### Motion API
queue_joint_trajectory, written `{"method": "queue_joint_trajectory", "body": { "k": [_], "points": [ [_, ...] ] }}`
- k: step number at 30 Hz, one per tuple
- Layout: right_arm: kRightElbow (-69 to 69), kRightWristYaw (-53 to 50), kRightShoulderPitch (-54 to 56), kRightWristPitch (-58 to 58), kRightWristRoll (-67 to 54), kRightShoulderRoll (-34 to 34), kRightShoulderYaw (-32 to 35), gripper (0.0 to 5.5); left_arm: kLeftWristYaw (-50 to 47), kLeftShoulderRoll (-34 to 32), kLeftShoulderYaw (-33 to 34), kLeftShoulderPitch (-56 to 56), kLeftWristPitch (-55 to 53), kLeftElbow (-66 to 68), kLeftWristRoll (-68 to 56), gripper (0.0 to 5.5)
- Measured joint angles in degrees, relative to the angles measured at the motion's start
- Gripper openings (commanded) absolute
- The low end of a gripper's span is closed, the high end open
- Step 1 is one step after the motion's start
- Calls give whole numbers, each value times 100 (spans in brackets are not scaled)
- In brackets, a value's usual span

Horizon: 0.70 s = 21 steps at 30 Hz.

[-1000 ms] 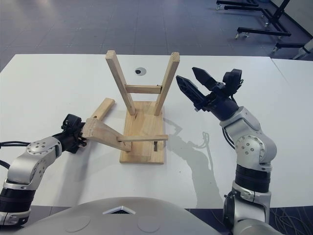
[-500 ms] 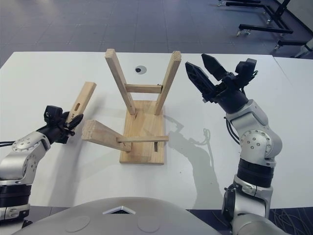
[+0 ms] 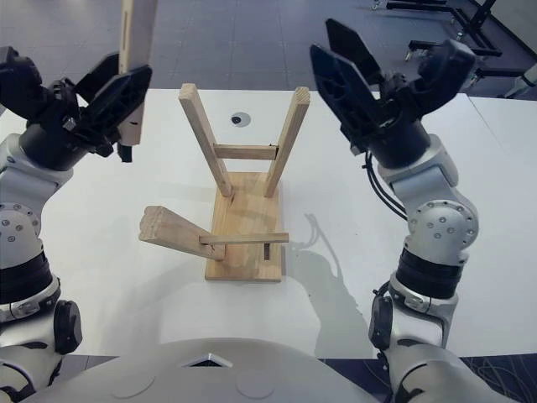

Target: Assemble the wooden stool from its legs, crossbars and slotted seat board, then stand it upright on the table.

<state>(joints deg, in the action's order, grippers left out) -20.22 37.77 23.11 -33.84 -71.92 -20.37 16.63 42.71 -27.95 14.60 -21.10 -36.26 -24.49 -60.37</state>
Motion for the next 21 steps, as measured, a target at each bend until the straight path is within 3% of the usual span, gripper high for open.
{"method": "queue_joint_trajectory", "body": {
  "k": [8, 20, 21],
  "points": [
    [71, 121, 299, -34, -110, 323, -483, 540, 854, -174, -531, -204, -298, 118, -227, 204],
    [183, 338, 597, -232, -5, 492, -1033, 540, 1306, -183, -1007, -208, -364, 433, 20, 204],
    [189, 345, 598, -235, -3, 493, -1043, 520, 1324, -183, -1030, -208, -363, 457, 44, 204]
  ]
}}
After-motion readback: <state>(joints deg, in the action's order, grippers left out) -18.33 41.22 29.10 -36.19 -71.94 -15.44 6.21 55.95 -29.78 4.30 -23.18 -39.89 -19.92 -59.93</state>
